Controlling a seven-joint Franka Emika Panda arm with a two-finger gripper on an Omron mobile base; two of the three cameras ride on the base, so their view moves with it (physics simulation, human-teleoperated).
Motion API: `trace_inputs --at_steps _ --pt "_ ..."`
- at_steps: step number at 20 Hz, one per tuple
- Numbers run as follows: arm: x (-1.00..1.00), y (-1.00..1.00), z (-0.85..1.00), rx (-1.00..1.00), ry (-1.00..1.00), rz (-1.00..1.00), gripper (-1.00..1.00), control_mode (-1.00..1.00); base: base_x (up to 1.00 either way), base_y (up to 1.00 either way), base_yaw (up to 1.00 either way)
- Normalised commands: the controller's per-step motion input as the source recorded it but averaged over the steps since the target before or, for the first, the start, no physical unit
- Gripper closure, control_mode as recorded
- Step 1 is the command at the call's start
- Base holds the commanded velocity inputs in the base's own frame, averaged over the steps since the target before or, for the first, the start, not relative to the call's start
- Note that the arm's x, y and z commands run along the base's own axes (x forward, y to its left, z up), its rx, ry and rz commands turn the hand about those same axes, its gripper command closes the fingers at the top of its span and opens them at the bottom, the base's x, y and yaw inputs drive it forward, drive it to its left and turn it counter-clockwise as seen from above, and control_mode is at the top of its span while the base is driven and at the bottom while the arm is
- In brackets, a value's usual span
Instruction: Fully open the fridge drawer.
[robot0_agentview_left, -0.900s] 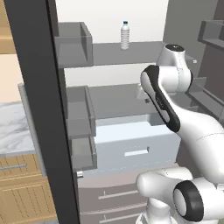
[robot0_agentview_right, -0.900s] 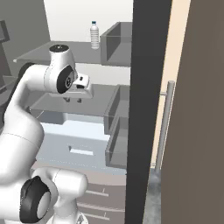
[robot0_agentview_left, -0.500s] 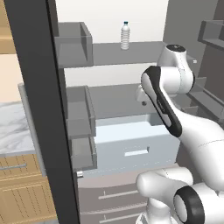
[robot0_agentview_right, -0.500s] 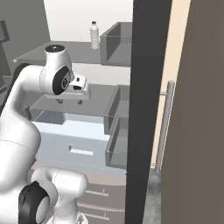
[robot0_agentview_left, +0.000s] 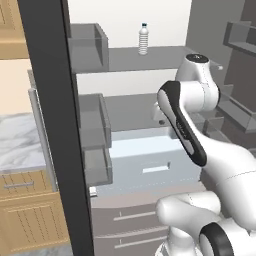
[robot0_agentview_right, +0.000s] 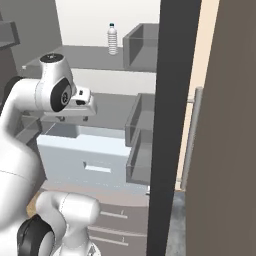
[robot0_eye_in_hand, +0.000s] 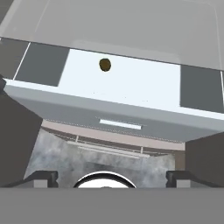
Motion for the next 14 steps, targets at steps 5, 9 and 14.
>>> trace_inputs --at_steps 5,9,14 --pt "0.0 0.0 0.0 0.0 0.0 0.0 -1.0 1.0 -0.51 0.0 0.0" --pt "0.0 0.0 0.0 0.0 0.0 0.0 -1.0 -1.0 -0.02 0.0 0.0" --pt "0.04 0.0 0.0 0.0 0.0 0.0 -1.0 -1.0 0.0 0.0 0.0"
